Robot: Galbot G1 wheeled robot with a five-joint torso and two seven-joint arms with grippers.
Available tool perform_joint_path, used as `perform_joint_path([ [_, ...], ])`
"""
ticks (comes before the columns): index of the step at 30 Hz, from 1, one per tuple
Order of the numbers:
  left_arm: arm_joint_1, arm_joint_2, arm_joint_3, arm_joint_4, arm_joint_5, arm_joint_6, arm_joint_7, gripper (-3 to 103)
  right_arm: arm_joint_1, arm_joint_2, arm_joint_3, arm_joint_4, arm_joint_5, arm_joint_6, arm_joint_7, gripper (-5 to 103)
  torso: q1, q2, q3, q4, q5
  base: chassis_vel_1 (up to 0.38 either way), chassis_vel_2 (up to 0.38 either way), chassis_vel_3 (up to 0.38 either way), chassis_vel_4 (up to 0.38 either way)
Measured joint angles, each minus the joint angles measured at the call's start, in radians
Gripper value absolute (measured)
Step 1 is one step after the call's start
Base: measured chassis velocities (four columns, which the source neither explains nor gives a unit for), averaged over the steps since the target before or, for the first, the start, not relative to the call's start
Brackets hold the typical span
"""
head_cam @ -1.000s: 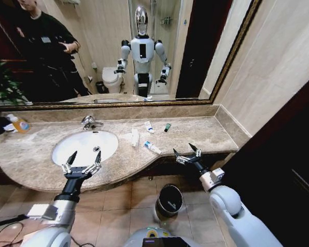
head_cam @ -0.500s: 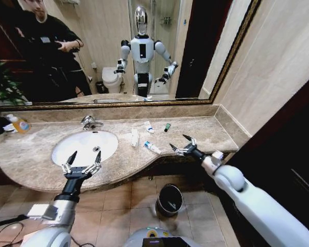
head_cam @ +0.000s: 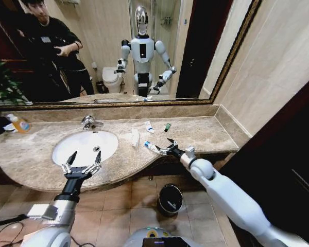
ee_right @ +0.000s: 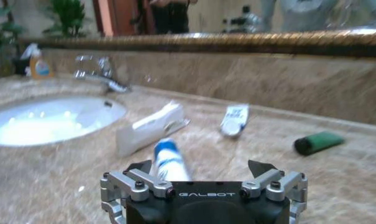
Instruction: Pick up the trash from the sink and place it in the trash bin.
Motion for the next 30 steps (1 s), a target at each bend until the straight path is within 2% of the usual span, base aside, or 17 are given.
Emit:
perform_joint_path([
  [3, 0.0, 0.0, 0.0, 0.0, 0.0, 0.0, 0.0, 100, 0.033, 0.011, -0.052, 0.006, 0.0, -0.062, 0.035, 100, 0.0, 0.0, 0.0, 0.0, 0.0, 0.0, 0.0, 0.0, 0.0],
  [7, 0.0, 0.0, 0.0, 0.0, 0.0, 0.0, 0.0, 100, 0.07, 0.017, -0.087, 0.012, 0.012, -0.105, 0.059, 100, 0.0, 0.0, 0.0, 0.0, -0.0001, 0.0, 0.0, 0.0, 0.0],
  [12, 0.0, 0.0, 0.0, 0.0, 0.0, 0.0, 0.0, 100, 0.094, 0.021, -0.101, 0.001, 0.028, -0.155, 0.072, 100, 0.0, 0.0, 0.0, 0.0, 0.0, 0.0, 0.0, 0.0, 0.0],
  [13, 0.0, 0.0, 0.0, 0.0, 0.0, 0.0, 0.0, 100, 0.097, 0.019, -0.102, -0.001, 0.033, -0.167, 0.072, 103, 0.0, 0.0, 0.0, 0.0, 0.0001, 0.0, 0.0, 0.0, 0.0],
  [15, 0.0, 0.0, 0.0, 0.0, 0.0, 0.0, 0.0, 100, 0.1, 0.015, -0.103, -0.002, 0.04, -0.178, 0.073, 100, 0.0, 0.0, 0.0, 0.0, 0.0001, 0.0, 0.0, 0.0, 0.0],
  [18, 0.0, 0.0, 0.0, 0.0, 0.0, 0.0, 0.0, 100, 0.11, 0.004, -0.105, -0.003, 0.047, -0.19, 0.073, 89, 0.0, 0.0, 0.0, 0.0, 0.0001, 0.0, 0.0, 0.0, 0.0],
  [20, 0.0, 0.0, 0.0, 0.0, 0.0, 0.0, 0.0, 100, 0.113, 0.001, -0.106, -0.004, 0.051, -0.194, 0.076, 89, 0.0, 0.0, 0.0, 0.0, 0.0001, 0.0, 0.0, 0.0, 0.0],
  [22, 0.0, 0.0, 0.0, 0.0, 0.0, 0.0, 0.0, 100, 0.118, -0.006, -0.108, -0.007, 0.055, -0.197, 0.077, 78, 0.0, 0.0, 0.0, 0.0, 0.0001, 0.0, 0.0, 0.0, 0.0],
  [23, 0.0, 0.0, 0.0, 0.0, 0.0, 0.0, 0.0, 100, 0.118, -0.006, -0.108, -0.007, 0.055, -0.197, 0.077, 78, 0.0, 0.0, 0.0, 0.0, 0.0001, 0.0, 0.0, 0.0, 0.0],
  [26, 0.0, 0.0, 0.0, 0.0, 0.0, 0.0, 0.0, 100, 0.119, -0.014, -0.113, -0.019, 0.054, -0.198, 0.077, 61, 0.0, 0.0, 0.0, 0.0, 0.0001, 0.0, 0.0, 0.0, 0.0],
  [27, 0.0, 0.0, 0.0, 0.0, 0.0, 0.0, 0.0, 100, 0.119, -0.014, -0.113, -0.019, 0.054, -0.198, 0.077, 61, 0.0, 0.0, 0.0, 0.0, 0.0001, 0.0, 0.0, 0.0, 0.0],
  [29, 0.0, 0.0, 0.0, 0.0, 0.0, 0.0, 0.0, 100, 0.119, -0.015, -0.117, -0.028, 0.049, -0.193, 0.075, 50, 0.0, 0.0, 0.0, -0.0001, 0.0003, 0.0, 0.0, 0.0, 0.0],
  [30, 0.0, 0.0, 0.0, 0.0, 0.0, 0.0, 0.0, 100, 0.119, -0.015, -0.119, -0.029, 0.048, -0.191, 0.075, 50, 0.0, 0.0, 0.0, 0.0, 0.0002, 0.0, 0.0, 0.0, 0.0],
])
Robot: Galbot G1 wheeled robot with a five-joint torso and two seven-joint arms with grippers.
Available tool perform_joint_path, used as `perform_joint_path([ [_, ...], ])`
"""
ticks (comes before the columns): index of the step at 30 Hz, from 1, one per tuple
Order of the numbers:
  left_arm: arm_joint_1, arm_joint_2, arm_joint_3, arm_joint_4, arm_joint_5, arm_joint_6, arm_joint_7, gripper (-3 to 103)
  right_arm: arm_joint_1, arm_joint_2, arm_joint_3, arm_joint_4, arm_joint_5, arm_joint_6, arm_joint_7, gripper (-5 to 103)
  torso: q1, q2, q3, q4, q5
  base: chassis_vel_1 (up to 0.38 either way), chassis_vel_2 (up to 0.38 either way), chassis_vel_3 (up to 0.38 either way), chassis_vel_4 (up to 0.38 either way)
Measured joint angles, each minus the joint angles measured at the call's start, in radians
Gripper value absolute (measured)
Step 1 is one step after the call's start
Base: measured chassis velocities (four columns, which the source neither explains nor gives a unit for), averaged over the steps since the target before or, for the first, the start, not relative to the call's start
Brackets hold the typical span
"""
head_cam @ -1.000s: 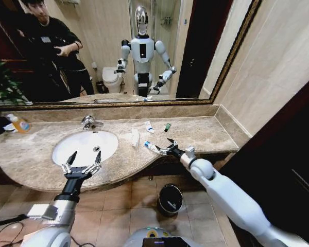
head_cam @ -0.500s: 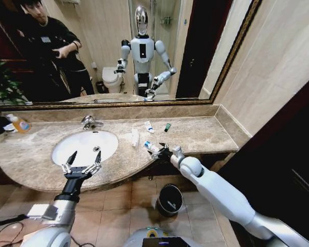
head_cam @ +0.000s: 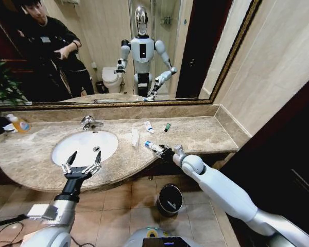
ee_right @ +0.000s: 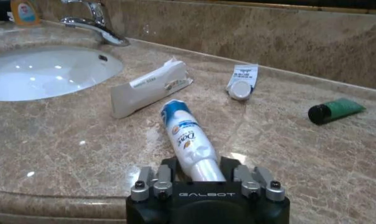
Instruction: Pick up the trash from the sink and place it in the trash bin.
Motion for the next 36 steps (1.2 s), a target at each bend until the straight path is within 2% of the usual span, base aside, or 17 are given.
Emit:
perform_joint_path([
  [1, 0.0, 0.0, 0.0, 0.0, 0.0, 0.0, 0.0, 100, 0.0, 0.0, -0.001, 0.0, 0.0, 0.002, 0.001, 45, 0.0, 0.0, 0.0, 0.0, 0.0, 0.0, 0.0, 0.0, 0.0],
  [2, 0.0, 0.0, 0.0, 0.0, 0.0, 0.0, 0.0, 100, 0.0, 0.0, -0.001, 0.0, 0.0, 0.002, 0.001, 45, 0.0, 0.0, 0.0, 0.0, 0.0, 0.0, 0.0, 0.0, 0.0],
  [5, 0.0, 0.0, 0.0, 0.0, 0.0, 0.0, 0.0, 100, 0.0, 0.0, -0.001, 0.002, -0.002, 0.007, 0.005, 32, 0.0, 0.0, 0.0, 0.0, -0.0001, 0.0, 0.0, 0.0, 0.0],
  [8, 0.0, 0.0, 0.0, 0.0, 0.0, 0.0, 0.0, 100, -0.003, 0.0, 0.004, 0.008, -0.002, 0.017, 0.016, 27, 0.0, 0.0, 0.0, 0.0, 0.0, 0.0, 0.0, 0.0, 0.0],
  [15, 0.0, 0.0, 0.0, 0.0, 0.0, 0.0, 0.0, 100, -0.027, -0.014, 0.04, 0.05, -0.002, 0.045, 0.025, 27, 0.0, 0.0, 0.0, 0.0, -0.0001, 0.0, 0.0, 0.0, 0.0],
  [24, 0.0, 0.0, 0.0, 0.0, 0.0, 0.0, 0.0, 100, -0.125, -0.078, 0.142, 0.148, -0.002, 0.098, 0.012, 27, 0.0, 0.0, 0.0, 0.0001, 0.0, 0.0, 0.0, 0.0, 0.0],
  [31, 0.0, 0.0, 0.0, 0.0, 0.0, 0.0, 0.0, 100, -0.314, -0.165, 0.301, 0.272, -0.011, 0.142, -0.035, 27, 0.0, 0.0, 0.0, -0.0001, 0.0001, 0.0, 0.0, 0.0, 0.0],
  [36, 0.0, 0.0, 0.0, 0.0, 0.0, 0.0, 0.0, 100, -0.414, -0.201, 0.351, 0.317, -0.053, 0.201, -0.042, 27, 0.0, 0.0, 0.0, -0.0003, -0.0001, 0.0, 0.0, 0.0, 0.0],
])
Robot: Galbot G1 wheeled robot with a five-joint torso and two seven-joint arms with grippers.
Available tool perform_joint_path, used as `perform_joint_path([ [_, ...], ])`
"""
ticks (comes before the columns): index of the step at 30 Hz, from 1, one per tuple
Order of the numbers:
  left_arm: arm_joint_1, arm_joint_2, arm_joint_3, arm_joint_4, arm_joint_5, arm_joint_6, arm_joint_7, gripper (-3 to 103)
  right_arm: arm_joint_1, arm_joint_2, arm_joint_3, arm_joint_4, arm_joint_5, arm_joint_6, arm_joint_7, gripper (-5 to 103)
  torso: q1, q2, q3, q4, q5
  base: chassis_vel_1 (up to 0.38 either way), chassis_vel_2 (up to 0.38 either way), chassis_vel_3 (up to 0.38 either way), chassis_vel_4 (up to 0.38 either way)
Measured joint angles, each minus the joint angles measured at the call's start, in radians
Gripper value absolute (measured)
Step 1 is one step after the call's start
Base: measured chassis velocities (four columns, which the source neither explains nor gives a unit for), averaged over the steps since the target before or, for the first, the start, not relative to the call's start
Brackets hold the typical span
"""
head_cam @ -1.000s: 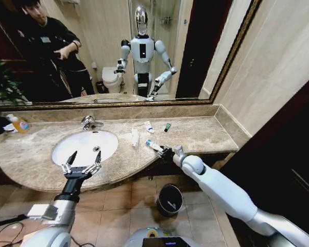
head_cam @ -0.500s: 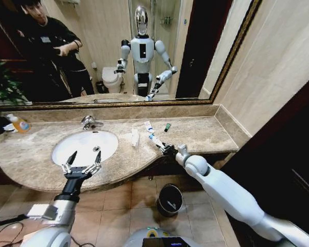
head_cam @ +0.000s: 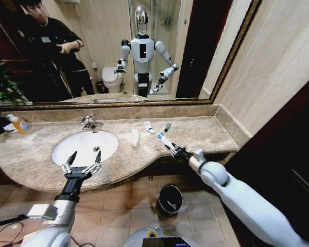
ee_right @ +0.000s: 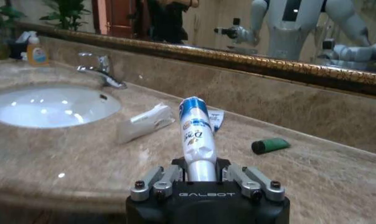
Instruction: Pick up the trash from the sink and place it in the trash bin.
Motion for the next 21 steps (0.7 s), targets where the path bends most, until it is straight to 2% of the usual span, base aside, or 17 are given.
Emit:
perform_joint_path([
  [4, 0.0, 0.0, 0.0, 0.0, 0.0, 0.0, 0.0, 100, -0.04, -0.005, 0.011, 0.01, -0.026, 0.025, 0.003, 27, 0.0, 0.0, 0.0, 0.0002, 0.0002, 0.0, 0.0, 0.0, 0.0],
  [12, 0.0, 0.0, 0.0, 0.0, 0.0, 0.0, 0.0, 100, -0.157, 0.022, 0.026, -0.041, -0.096, 0.132, -0.01, 27, 0.0, 0.0, 0.0, 0.0003, 0.0001, 0.0, 0.0, 0.0, 0.0],
  [16, 0.0, 0.0, 0.0, 0.0, 0.0, 0.0, 0.0, 100, -0.21, 0.058, 0.027, -0.068, -0.115, 0.181, -0.012, 27, 0.0, 0.0, 0.0, 0.0003, 0.0, 0.0, 0.0, 0.0, 0.0],
  [18, 0.0, 0.0, 0.0, 0.0, 0.0, 0.0, 0.0, 100, -0.241, 0.091, 0.025, -0.094, -0.131, 0.24, -0.025, 27, 0.0, 0.0, 0.0, 0.0003, -0.0002, 0.0, 0.0, 0.0, 0.0],
  [21, 0.0, 0.0, 0.0, 0.0, 0.0, 0.0, 0.0, 100, -0.254, 0.125, 0.018, -0.129, -0.147, 0.29, -0.03, 27, 0.0, 0.0, 0.0, 0.0003, -0.0002, 0.0, 0.0, 0.0, 0.0],
])
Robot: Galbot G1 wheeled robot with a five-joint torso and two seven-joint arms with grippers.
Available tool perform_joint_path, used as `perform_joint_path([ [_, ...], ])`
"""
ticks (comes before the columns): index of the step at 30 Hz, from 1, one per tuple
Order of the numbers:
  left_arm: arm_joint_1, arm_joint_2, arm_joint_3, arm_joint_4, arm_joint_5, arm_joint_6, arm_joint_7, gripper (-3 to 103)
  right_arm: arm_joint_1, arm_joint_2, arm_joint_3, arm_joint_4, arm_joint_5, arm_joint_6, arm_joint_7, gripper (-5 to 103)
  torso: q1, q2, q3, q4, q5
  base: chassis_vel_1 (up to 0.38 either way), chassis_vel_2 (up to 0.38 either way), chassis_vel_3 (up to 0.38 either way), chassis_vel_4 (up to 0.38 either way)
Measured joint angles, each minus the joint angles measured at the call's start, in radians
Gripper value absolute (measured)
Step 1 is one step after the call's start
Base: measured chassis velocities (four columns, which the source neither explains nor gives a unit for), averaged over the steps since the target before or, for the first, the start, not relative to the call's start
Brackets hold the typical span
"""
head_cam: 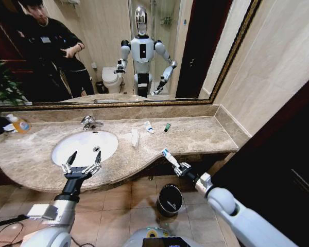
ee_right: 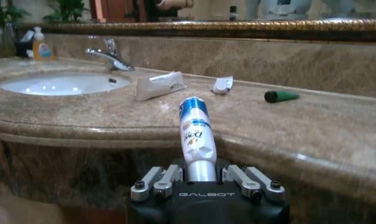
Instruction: Pick up the trash from the sink and place it in the trash bin.
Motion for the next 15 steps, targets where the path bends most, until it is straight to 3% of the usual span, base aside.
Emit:
perform_joint_path([
  [3, 0.0, 0.0, 0.0, 0.0, 0.0, 0.0, 0.0, 100, -0.004, 0.063, -0.007, -0.083, -0.009, 0.056, 0.0, 27, 0.0, 0.0, 0.0, 0.0001, 0.0001, 0.0, 0.0, 0.0, 0.0],
  [15, 0.0, 0.0, 0.0, 0.0, 0.0, 0.0, 0.0, 100, 0.049, 0.238, -0.022, -0.45, -0.141, 0.135, -0.035, 27, 0.0, 0.0, 0.0, 0.0001, 0.0003, 0.0, 0.0, 0.0, 0.0],
])
